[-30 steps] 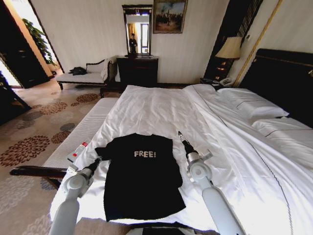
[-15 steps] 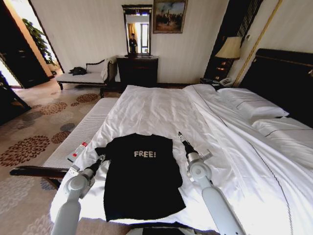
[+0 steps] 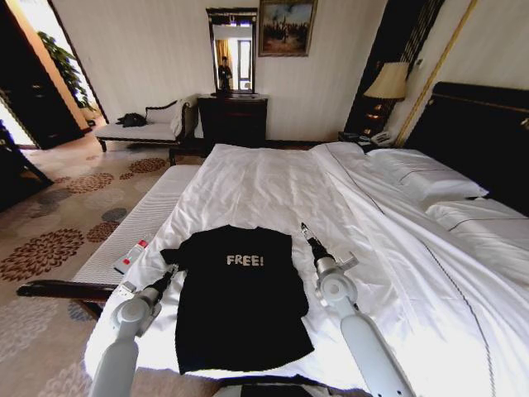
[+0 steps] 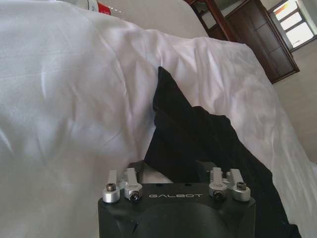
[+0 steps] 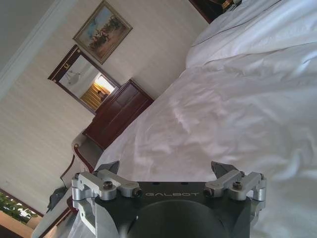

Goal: Fold the clothes on the bed.

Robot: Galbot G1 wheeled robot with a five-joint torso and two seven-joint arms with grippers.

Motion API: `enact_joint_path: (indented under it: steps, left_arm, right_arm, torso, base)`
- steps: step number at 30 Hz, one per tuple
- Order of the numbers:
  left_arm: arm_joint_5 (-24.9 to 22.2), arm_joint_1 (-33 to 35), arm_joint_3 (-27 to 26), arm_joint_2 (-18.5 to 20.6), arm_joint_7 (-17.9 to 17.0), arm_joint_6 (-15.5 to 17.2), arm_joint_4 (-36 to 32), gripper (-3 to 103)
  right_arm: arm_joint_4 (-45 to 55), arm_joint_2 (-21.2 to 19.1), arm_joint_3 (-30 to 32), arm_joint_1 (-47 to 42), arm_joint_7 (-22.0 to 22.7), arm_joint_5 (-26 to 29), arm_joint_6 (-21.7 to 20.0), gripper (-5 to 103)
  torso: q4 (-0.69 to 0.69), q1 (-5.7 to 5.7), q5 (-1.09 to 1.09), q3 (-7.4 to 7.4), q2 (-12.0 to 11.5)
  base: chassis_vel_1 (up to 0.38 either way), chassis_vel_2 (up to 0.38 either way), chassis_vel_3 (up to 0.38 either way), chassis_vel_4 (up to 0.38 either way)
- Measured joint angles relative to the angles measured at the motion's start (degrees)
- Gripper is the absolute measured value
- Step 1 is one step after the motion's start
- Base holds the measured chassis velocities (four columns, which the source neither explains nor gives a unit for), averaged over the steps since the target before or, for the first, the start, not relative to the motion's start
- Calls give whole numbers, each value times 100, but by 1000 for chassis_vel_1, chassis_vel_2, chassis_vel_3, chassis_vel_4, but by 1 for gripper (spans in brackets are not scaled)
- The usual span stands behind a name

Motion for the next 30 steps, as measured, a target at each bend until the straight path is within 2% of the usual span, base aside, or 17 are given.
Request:
enact_joint_path:
  steps: [1,4,5,8,9,10,11,13,15,18,23,30]
  left_arm:
    - [4,-7,0,0,9,-12,3,57]
    - [9,-10,-10,3,42,-52,-1,41]
    - [9,-10,-10,3,42,-52,-1,41]
    - [79,7,-18,12,98,-143,-4,30]
    - [79,7,-18,12,98,-143,-4,30]
    - [106,11,-19,15,108,-165,7,25]
    - [123,15,-20,16,114,-174,10,14]
    - [131,18,-20,16,119,-177,9,14]
    - [155,31,-20,11,123,-179,-14,4]
    - [170,48,-19,2,124,-180,-53,0]
    - [181,161,-33,4,118,-181,-253,0]
    - [182,419,-55,191,76,-163,-588,0]
  right_arm:
    - [0,0,0,-2,2,-1,0,100]
    - [-9,5,-9,-4,6,-25,0,100]
    - [-9,5,-9,-4,6,-25,0,100]
    - [-27,10,-24,1,7,-44,0,100]
    - [-27,10,-24,1,7,-44,0,100]
    - [-35,11,-28,4,8,-53,0,100]
    - [-40,11,-31,5,9,-63,0,100]
    - [-40,10,-32,6,9,-66,0,100]
    - [-40,3,-32,3,11,-73,0,100]
    - [-40,-4,-29,-9,12,-95,0,100]
    - [-39,-19,-15,-31,18,-114,0,100]
    - [-35,-36,-3,-29,24,-120,2,100]
  torso:
    - [0,0,0,0,0]
    - [0,0,0,0,0]
    - [0,0,0,0,0]
    - [0,0,0,0,0]
    - [0,0,0,0,0]
    - [0,0,0,0,0]
    - [0,0,0,0,0]
    - [0,0,0,0,0]
    - [0,0,0,0,0]
    - [0,0,0,0,0]
    - [0,0,0,0,0]
    - [0,0,0,0,0]
  base:
    - [0,0,0,0]
    - [0,0,0,0]
    - [0,0,0,0]
    - [0,0,0,0]
    - [0,0,0,0]
    - [0,0,0,0]
    - [0,0,0,0]
    - [0,0,0,0]
    - [0,0,0,0]
    - [0,0,0,0]
    - [0,0,0,0]
    - [0,0,0,0]
